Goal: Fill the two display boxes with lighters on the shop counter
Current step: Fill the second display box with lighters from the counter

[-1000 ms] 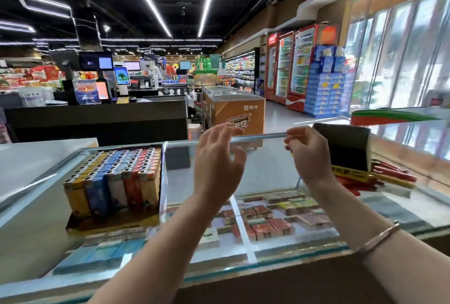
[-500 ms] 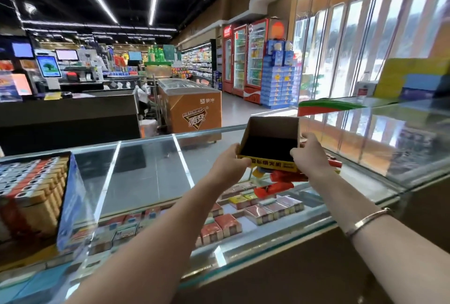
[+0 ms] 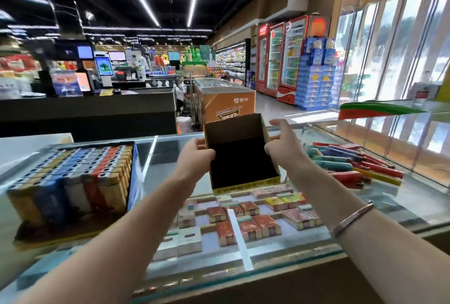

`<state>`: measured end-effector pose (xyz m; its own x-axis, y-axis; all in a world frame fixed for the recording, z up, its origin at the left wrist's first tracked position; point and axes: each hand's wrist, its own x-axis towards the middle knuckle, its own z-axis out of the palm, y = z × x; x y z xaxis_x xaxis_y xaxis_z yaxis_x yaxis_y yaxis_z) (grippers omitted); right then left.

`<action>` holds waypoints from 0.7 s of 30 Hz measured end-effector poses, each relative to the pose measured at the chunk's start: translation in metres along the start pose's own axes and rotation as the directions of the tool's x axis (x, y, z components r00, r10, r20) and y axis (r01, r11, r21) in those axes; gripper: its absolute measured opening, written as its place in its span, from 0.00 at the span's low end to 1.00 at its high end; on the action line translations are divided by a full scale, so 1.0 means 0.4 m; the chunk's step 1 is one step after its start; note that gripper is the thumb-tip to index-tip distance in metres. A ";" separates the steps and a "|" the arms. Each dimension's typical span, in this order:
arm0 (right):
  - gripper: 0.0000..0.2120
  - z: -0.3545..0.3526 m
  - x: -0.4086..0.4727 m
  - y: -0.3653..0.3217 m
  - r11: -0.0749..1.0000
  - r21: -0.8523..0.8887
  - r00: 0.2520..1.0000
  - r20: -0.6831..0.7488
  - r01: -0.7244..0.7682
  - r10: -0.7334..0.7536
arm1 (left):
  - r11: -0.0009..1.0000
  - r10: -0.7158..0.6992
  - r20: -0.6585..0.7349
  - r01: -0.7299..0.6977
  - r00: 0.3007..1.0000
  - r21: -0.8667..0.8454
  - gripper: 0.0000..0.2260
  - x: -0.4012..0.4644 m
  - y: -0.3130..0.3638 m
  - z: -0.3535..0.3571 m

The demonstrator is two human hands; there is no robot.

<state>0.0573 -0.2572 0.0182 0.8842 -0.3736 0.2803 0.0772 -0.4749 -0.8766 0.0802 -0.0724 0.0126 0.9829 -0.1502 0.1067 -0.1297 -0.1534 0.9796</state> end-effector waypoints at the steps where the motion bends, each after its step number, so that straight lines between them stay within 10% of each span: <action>1: 0.28 0.021 0.004 0.000 1.000 -0.020 0.999 0.041 -0.004 0.005 | 1.000 -0.002 -0.013 0.003 1.000 0.023 0.14 -0.001 -0.007 -0.024; 13: 0.08 0.000 0.043 0.023 0.979 -0.163 0.981 0.170 0.123 -0.095 | 0.989 -0.005 -0.009 0.006 1.000 0.146 0.18 0.003 -0.055 -0.079; 21: 0.35 -0.152 0.137 0.090 0.511 -0.848 0.926 0.297 0.142 0.235 | 0.988 0.046 -0.050 -0.039 0.998 0.146 0.18 0.000 -0.068 -0.074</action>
<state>0.0805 -0.3432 0.0259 0.9733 -0.2209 -0.0624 -0.2254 -0.9713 -0.0765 0.0877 -0.0391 -0.0091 0.9811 -0.1084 0.1601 -0.1852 -0.2889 0.9393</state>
